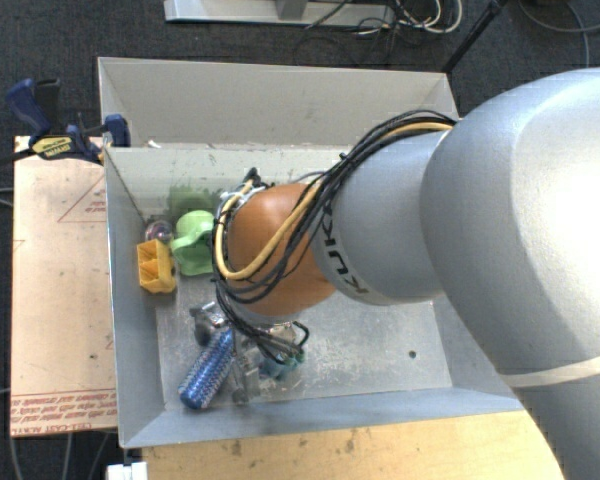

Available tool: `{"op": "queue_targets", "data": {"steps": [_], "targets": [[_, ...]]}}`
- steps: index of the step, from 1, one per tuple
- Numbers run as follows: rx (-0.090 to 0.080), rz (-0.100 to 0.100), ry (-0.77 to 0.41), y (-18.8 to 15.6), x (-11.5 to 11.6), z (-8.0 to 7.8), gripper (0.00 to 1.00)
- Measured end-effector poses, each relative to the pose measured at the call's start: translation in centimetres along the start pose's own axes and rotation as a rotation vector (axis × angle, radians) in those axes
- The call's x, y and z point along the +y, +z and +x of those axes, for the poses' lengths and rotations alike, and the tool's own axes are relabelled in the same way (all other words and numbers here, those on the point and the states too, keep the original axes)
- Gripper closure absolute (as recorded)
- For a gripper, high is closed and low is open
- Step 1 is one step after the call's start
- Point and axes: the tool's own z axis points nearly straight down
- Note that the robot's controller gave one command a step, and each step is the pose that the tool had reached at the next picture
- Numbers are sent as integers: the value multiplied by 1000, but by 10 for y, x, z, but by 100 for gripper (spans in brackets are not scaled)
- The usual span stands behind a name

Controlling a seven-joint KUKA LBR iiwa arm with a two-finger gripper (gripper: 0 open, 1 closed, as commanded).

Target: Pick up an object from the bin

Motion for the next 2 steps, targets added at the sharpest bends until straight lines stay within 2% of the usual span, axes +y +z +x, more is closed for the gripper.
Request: {"op": "queue_targets", "data": {"steps": [1,2], "targets": [[-1,2,5,-1,-3,0,100],[-10,5,-221,-147,-25,1,100]]}}
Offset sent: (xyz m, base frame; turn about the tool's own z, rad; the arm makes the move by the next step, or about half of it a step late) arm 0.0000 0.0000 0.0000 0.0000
